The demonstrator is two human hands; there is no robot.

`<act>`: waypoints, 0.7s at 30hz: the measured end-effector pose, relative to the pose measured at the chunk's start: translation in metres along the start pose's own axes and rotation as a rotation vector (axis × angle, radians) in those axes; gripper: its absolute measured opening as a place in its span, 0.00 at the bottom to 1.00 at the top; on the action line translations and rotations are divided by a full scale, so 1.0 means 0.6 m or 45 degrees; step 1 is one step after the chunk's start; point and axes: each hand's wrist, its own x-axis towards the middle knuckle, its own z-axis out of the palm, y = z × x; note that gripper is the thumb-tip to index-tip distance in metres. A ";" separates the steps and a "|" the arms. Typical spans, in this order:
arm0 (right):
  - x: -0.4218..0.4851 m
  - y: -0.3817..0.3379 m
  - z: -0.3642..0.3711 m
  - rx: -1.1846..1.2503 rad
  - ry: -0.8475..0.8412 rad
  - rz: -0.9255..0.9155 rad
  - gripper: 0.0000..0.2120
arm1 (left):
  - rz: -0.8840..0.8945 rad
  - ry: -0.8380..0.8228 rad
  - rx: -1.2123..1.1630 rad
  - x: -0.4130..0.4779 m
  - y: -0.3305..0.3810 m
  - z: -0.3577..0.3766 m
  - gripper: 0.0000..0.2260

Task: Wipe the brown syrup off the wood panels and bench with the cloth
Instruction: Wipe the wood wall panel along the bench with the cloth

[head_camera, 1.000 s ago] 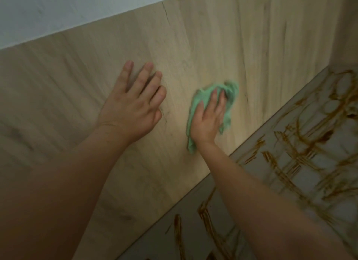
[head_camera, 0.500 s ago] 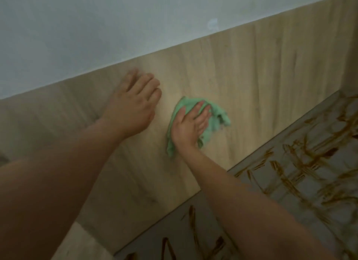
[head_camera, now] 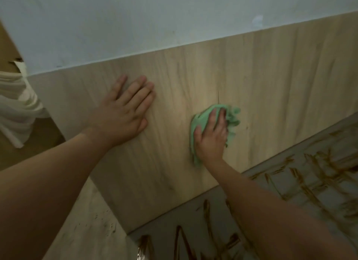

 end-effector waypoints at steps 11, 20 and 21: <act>0.018 -0.083 0.004 0.083 0.026 -0.255 0.37 | -0.096 0.051 -0.092 -0.008 0.049 0.011 0.28; -0.074 0.067 0.056 0.516 0.060 1.282 0.33 | -0.070 0.137 -0.046 -0.016 0.094 0.053 0.24; -0.096 0.059 0.063 0.531 0.043 1.385 0.33 | -0.071 0.128 -0.054 -0.017 0.095 0.053 0.24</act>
